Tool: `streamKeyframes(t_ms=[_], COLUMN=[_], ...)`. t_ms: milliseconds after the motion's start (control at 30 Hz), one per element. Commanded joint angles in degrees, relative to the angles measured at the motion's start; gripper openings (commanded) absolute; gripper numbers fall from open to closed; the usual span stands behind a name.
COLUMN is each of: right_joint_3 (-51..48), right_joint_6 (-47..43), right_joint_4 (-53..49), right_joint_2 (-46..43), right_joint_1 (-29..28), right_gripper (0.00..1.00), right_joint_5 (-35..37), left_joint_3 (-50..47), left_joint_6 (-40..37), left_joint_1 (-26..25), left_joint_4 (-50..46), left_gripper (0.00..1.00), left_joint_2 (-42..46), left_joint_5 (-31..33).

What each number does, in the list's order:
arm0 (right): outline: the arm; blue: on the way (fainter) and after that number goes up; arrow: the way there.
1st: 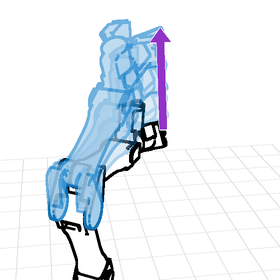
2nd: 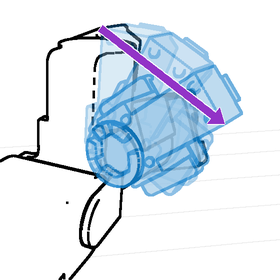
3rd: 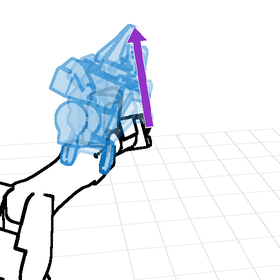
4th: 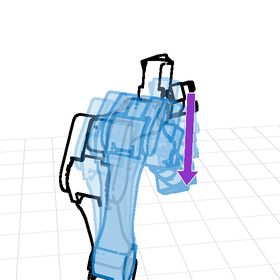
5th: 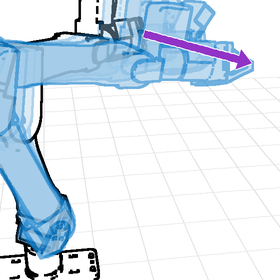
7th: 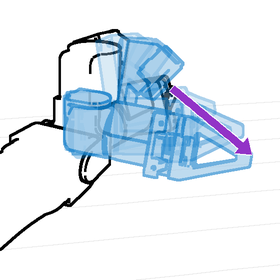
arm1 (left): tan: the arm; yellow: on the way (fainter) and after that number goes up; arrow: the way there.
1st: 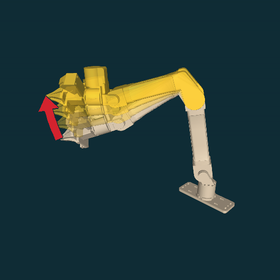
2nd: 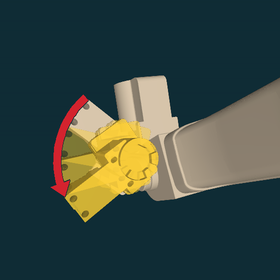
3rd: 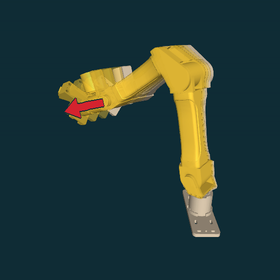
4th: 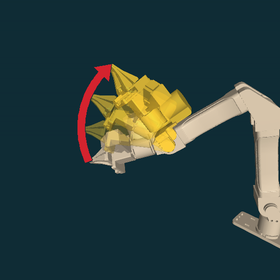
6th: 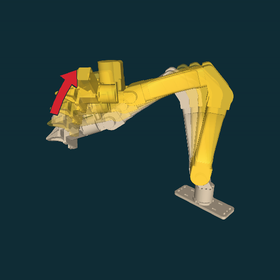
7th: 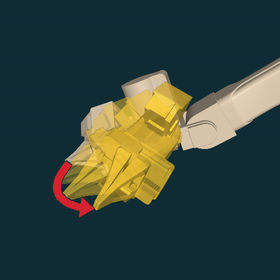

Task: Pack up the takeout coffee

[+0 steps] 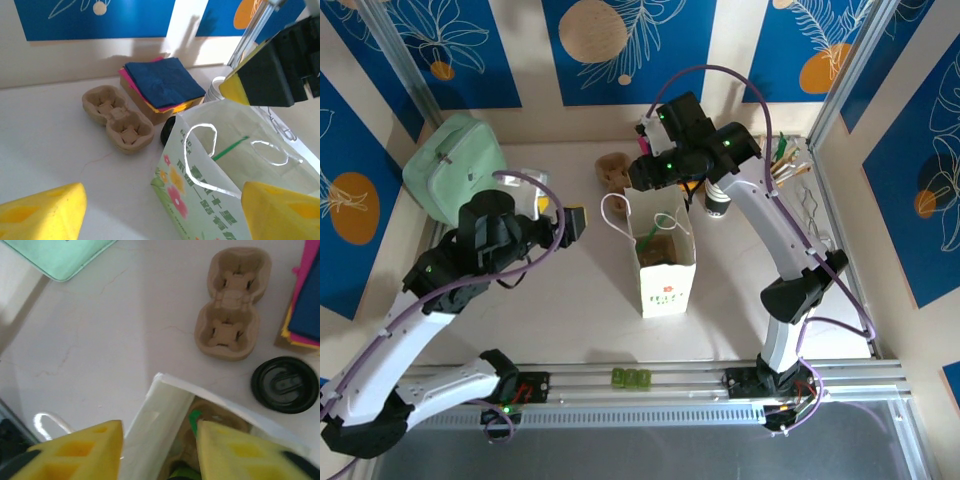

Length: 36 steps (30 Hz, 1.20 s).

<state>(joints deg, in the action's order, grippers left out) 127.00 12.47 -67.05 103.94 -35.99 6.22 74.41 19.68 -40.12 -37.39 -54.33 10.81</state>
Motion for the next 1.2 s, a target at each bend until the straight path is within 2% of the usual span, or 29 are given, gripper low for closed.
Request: streamKeyframes(t_ms=[0, 167, 233, 467, 833, 1167], right_joint_3=[0.29, -1.80, -0.96, 7.89, 24.84, 25.08], right_joint_6=[-1.37, -2.99, -3.04, 2.19, 4.44, 4.40], right_joint_4=[1.95, 6.57, 7.40, 6.07, 3.39, 7.22], right_joint_2=[-2.17, -1.74, -0.09, 10.74, 30.82, 37.61], right_joint_1=[-0.08, 0.93, 2.33, 8.30, 11.24, 12.38], right_gripper=[0.56, 0.70, 0.72, 0.74, 0.68, 0.65], right_joint_5=[7.14, 19.91, 21.72, 22.91, 23.72, 23.84], left_joint_3=[1.41, 3.71, 3.92, 2.94, 2.32, 0.66], left_joint_6=[0.62, 0.99, 1.30, 1.68, 2.29, 2.99], left_joint_1=[0.56, 0.51, 0.56, 0.56, 0.56, 0.56], left_joint_4=[-1.11, -2.58, -2.60, -2.34, -3.83, -3.74], left_gripper=[0.81, 0.80, 0.79, 0.79, 0.80, 0.80], left_joint_2=[-2.28, -7.85, -8.74, -8.21, -6.04, -4.64], left_joint_5=[-3.07, -10.84, -11.85, -11.37, -9.83, -9.42])
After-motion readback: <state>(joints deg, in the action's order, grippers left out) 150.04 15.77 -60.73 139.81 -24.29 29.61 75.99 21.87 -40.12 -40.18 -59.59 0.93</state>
